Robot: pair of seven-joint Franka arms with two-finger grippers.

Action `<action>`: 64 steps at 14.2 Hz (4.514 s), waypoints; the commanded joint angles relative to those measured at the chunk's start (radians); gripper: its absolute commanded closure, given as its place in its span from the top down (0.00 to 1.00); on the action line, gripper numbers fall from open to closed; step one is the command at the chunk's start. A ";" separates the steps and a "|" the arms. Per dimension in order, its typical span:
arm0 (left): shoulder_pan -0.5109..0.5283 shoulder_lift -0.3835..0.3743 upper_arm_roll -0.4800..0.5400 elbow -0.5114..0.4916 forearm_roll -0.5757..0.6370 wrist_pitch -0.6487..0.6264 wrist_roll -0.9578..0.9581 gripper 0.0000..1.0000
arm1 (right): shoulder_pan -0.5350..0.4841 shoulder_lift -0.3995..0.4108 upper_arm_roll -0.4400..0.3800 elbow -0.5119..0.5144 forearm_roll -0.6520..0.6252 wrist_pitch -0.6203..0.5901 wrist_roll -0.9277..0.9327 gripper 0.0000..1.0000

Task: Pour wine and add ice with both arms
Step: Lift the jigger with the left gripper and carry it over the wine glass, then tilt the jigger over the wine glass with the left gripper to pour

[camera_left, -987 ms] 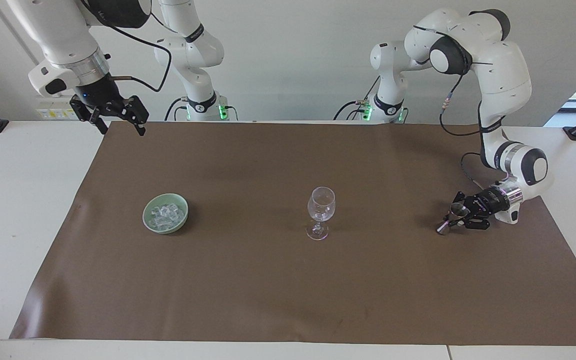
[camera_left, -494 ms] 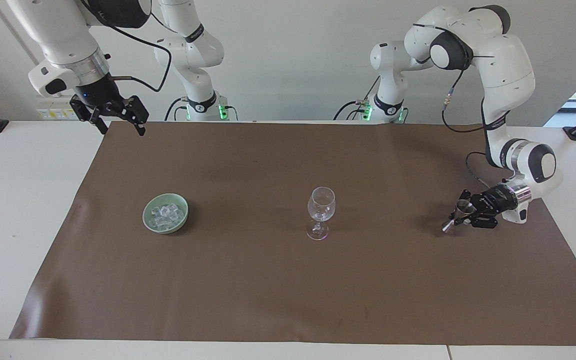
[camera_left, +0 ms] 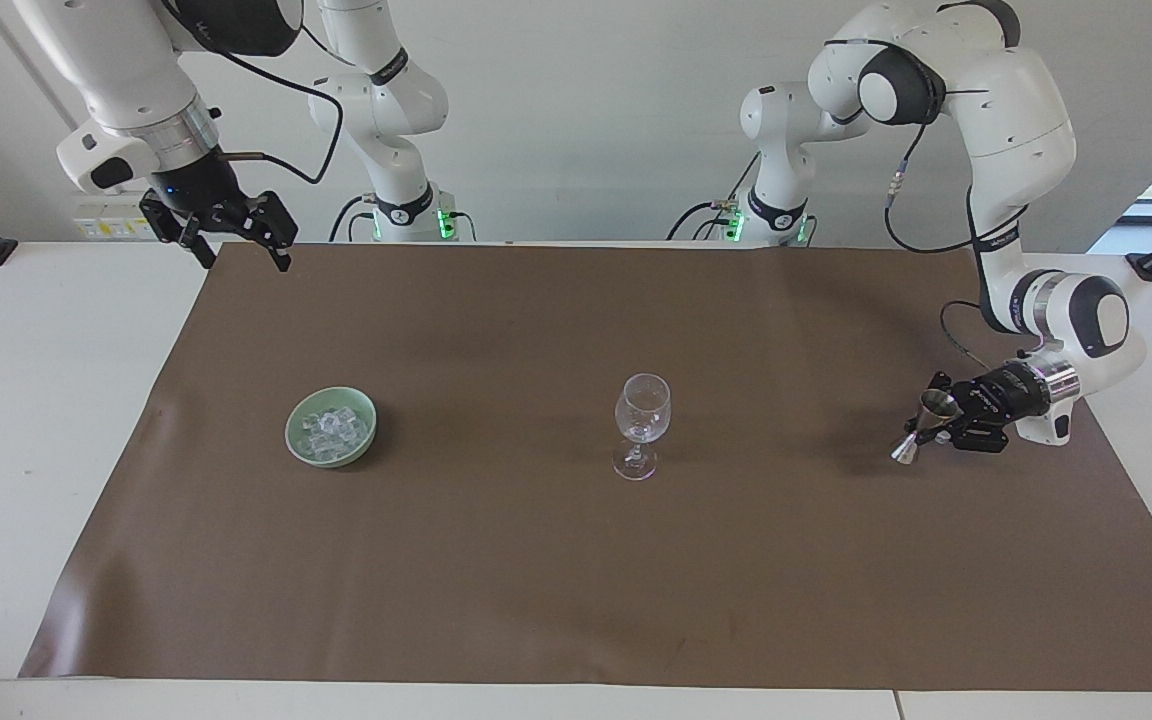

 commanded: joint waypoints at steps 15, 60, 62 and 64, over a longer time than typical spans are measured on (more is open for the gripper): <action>-0.042 -0.258 -0.221 -0.004 0.163 0.312 -0.203 0.00 | -0.013 -0.008 0.007 0.001 0.003 -0.012 -0.024 1.00; -0.111 -0.439 -0.828 -0.169 0.828 1.346 -0.419 0.00 | -0.013 -0.008 0.007 0.001 0.003 -0.012 -0.024 1.00; -0.112 -0.439 -0.828 -0.171 0.860 1.372 -0.418 0.00 | -0.012 -0.008 0.007 0.001 0.003 -0.012 -0.024 1.00; -0.115 -0.439 -0.830 -0.172 0.904 1.376 -0.419 0.00 | -0.013 -0.007 0.007 0.001 0.003 -0.012 -0.024 1.00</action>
